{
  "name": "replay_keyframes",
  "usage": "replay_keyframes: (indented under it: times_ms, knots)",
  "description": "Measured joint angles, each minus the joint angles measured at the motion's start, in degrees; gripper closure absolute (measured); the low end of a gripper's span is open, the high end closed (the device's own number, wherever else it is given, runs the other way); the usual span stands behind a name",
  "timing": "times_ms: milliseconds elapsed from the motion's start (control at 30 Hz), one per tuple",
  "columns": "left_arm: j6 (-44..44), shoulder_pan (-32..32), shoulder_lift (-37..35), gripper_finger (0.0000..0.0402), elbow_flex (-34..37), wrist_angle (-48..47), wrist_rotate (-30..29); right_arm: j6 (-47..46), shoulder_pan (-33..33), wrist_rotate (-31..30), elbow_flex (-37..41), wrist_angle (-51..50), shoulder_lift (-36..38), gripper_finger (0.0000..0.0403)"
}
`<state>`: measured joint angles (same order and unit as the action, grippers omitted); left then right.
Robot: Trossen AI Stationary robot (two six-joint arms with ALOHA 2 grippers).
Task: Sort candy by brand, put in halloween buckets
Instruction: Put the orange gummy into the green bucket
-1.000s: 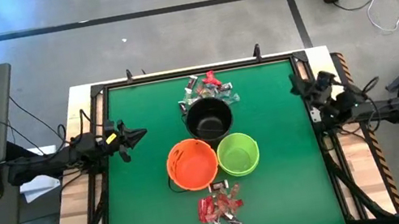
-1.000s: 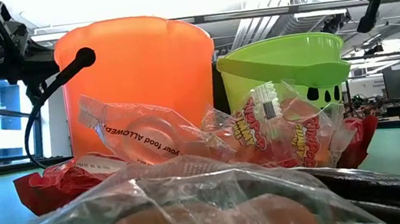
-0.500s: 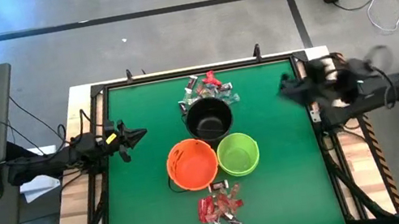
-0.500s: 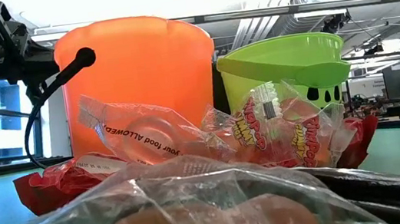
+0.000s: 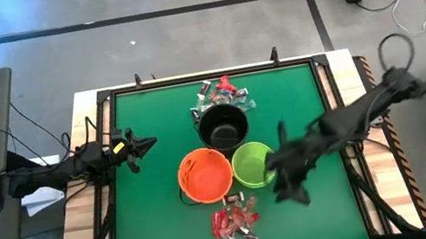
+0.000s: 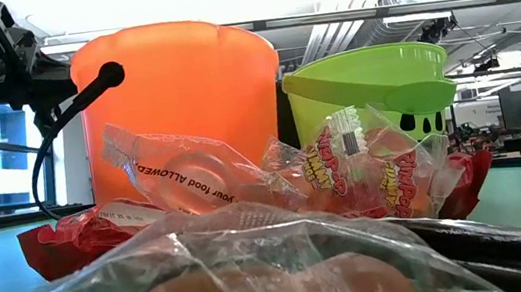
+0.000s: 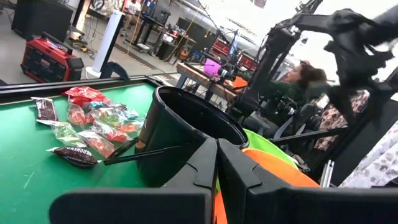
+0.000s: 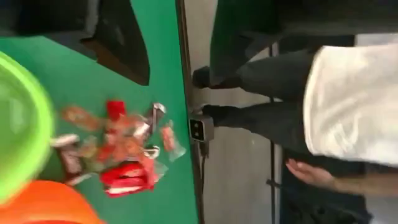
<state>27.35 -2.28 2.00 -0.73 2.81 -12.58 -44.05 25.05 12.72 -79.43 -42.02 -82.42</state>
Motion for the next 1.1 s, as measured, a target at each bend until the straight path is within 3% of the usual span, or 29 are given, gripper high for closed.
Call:
replay_keyframes:
  times_ms: [300, 467, 633, 933, 1100]
  knots:
    - [0.00, 0.00, -0.02, 0.0398, 0.00, 0.00, 0.00, -7.13, 4.72, -4.19, -10.80, 2.50, -21.75, 0.0225]
    - [-0.02, 0.01, -0.01, 0.0398, 0.00, -0.01, 0.00, -18.81, 7.39, -12.12, -12.47, 2.20, -29.66, 0.0226]
    - [-0.02, 0.00, 0.00, 0.0398, 0.00, 0.00, 0.00, -28.67, 8.14, -21.32, -12.55, 0.46, -33.57, 0.0226]
    - [0.00, 0.00, 0.00, 0.0398, 0.00, 0.00, 0.00, -29.16, 8.03, -22.03, -12.60, -2.80, -36.47, 0.0227]
    - [-0.02, 0.01, 0.00, 0.0398, 0.00, 0.00, 0.00, -29.02, 7.98, -25.93, -12.60, -3.58, -36.47, 0.0227]
